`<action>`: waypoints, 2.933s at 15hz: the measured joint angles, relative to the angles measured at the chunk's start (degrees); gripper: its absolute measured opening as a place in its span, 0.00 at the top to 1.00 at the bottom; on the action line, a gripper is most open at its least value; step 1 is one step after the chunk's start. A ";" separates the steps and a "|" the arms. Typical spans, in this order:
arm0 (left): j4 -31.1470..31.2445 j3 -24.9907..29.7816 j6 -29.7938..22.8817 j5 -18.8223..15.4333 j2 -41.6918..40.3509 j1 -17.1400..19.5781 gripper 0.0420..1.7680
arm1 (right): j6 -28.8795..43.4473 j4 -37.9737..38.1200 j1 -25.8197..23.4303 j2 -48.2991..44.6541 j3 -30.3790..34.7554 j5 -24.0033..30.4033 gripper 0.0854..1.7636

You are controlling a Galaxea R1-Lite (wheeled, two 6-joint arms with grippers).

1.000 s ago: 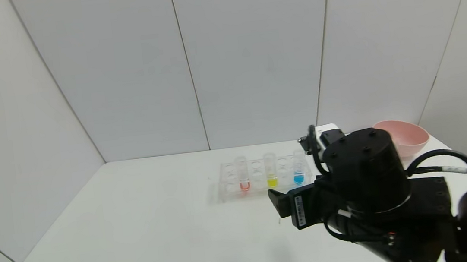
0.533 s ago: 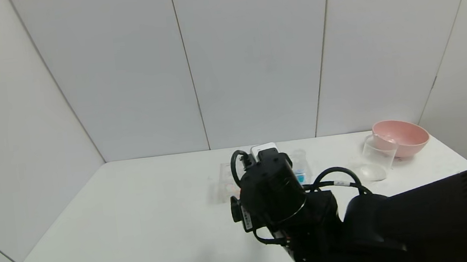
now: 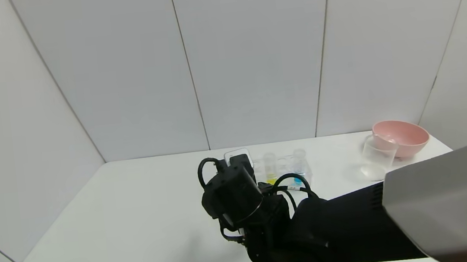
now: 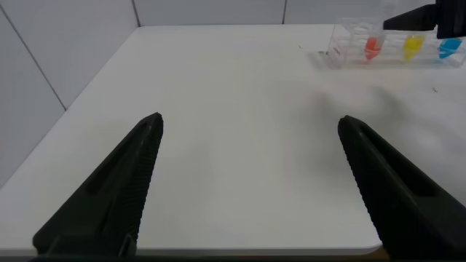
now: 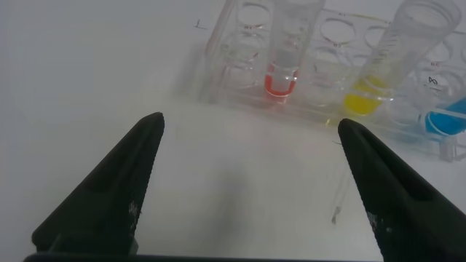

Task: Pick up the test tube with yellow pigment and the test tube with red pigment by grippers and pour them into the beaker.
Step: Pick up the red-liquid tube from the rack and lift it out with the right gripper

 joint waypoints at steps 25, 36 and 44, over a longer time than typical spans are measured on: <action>0.00 0.00 0.00 0.00 0.00 0.00 0.03 | -4.13 1.08 -7.25 14.98 -21.31 -1.63 0.03; 0.00 0.00 0.00 0.00 0.00 0.00 0.03 | -4.13 2.12 -7.08 14.84 -21.41 -1.55 0.74; 0.00 0.00 0.02 0.00 0.00 0.00 0.03 | -4.11 2.12 -6.79 14.53 -21.31 -1.61 0.75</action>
